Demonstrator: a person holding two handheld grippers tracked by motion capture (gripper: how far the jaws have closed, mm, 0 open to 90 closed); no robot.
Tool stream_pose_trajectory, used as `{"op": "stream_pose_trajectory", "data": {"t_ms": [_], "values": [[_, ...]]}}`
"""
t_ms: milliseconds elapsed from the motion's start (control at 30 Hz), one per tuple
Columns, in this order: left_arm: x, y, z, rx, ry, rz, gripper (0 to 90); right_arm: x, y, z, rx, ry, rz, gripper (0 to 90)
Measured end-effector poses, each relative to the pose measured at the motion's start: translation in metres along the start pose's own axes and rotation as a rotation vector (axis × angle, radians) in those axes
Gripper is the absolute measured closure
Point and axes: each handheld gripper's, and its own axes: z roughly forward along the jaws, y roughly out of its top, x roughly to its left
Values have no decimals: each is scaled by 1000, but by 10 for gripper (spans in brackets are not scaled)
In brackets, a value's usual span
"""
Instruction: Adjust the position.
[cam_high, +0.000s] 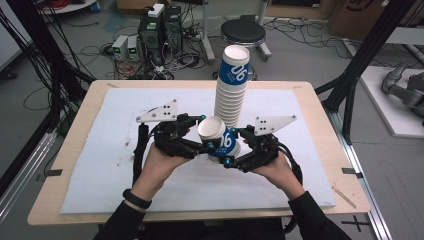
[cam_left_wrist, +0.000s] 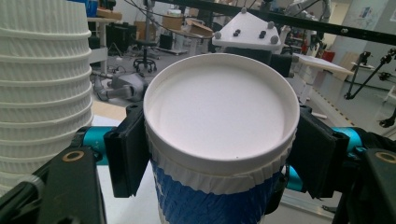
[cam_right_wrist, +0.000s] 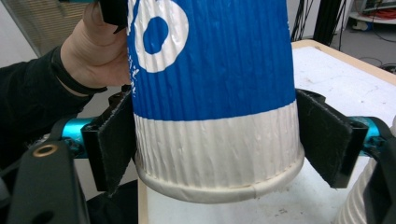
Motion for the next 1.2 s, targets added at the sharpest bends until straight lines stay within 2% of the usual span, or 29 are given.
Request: {"op": "stream_pose_trajectory", "data": {"t_ms": [233, 333, 433, 700, 733, 900, 967, 1067, 1200], "values": [[-1, 0, 0, 19, 5, 12, 270, -1, 0, -1, 8, 4, -12, 204], [-1, 1, -2, 15, 11, 9, 224, -2, 0, -3, 6, -4, -14, 204], [-1, 3, -4, 10, 8, 19, 218, -2, 0, -3, 9, -5, -16, 204], [-6, 12, -5, 119, 18, 62, 190, -3, 0, -3, 29, -6, -27, 206], [-7, 14, -5, 150, 26, 74, 190, -2, 0, -2, 39, -9, -33, 206], [-7, 19, -10, 205, 28, 76, 190, -2, 1, -2, 58, -6, -44, 206], [-8, 20, -11, 238, 33, 84, 190, 0, 2, -1, 86, 3, -39, 206], [-10, 21, -10, 244, 27, 87, 190, 1, 1, 1, 99, 5, -44, 206], [-10, 20, -8, 276, 28, 91, 221, 2, 1, 3, 110, 14, -51, 206]]}}
